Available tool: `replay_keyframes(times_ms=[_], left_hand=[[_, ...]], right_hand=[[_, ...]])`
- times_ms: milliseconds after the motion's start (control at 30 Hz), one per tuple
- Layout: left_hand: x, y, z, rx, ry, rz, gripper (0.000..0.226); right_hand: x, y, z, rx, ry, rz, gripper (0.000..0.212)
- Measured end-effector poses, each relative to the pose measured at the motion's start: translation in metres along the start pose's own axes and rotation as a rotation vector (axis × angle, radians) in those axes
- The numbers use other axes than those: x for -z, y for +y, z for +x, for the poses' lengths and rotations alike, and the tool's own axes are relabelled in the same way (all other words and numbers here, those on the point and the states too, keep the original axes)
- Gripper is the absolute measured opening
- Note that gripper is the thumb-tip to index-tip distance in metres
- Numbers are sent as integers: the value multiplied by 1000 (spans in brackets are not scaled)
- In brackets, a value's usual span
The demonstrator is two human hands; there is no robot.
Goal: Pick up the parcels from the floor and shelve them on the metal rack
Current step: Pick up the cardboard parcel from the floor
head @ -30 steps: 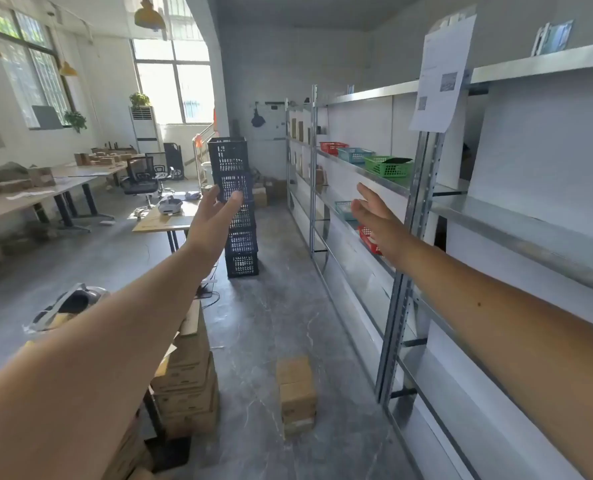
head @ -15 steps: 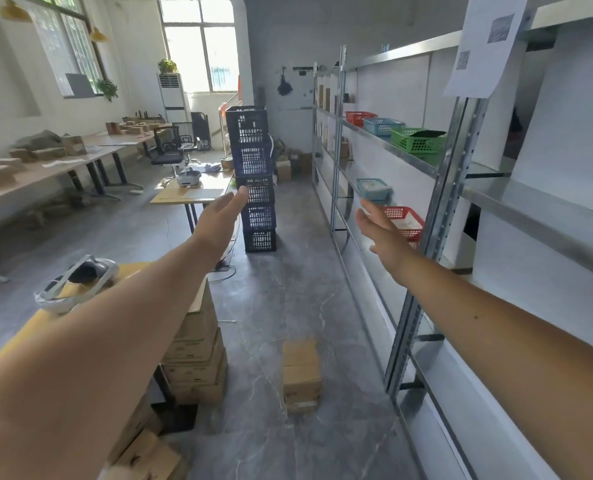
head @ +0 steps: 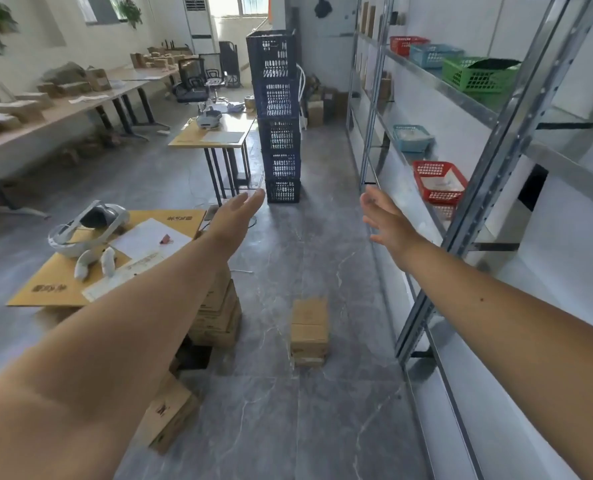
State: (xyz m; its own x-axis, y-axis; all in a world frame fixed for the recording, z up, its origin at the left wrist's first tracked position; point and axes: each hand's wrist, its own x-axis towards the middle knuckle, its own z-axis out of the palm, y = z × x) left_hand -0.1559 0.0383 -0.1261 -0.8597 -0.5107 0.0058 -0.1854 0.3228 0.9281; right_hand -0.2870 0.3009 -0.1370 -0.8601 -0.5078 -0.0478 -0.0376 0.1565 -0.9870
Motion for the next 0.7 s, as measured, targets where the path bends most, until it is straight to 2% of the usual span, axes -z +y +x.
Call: replay_keyframes(times_ms=[167, 233, 300, 400, 500, 633, 700], left_hand=[[3, -33, 45, 48, -17, -47, 88], [7, -43, 66, 58, -31, -52, 84], [12, -51, 85, 65, -56, -67, 90], [21, -61, 112, 83, -107, -96, 100], [25, -73, 140, 108, -117, -135, 96], [23, -87, 161, 147, -202, -82, 108], [19, -97, 171, 166, -221, -89, 105]], right_hand=[[-19, 3, 31, -29, -22, -17, 99], [-27, 6, 49, -33, -3, -8, 92], [-35, 11, 66, -44, 21, 12, 79], [-49, 15, 87, -73, 40, 6, 74], [-62, 20, 102, -86, 58, 13, 81], [-76, 29, 113, -119, 73, 23, 95], [-79, 36, 116, -143, 78, 17, 104]])
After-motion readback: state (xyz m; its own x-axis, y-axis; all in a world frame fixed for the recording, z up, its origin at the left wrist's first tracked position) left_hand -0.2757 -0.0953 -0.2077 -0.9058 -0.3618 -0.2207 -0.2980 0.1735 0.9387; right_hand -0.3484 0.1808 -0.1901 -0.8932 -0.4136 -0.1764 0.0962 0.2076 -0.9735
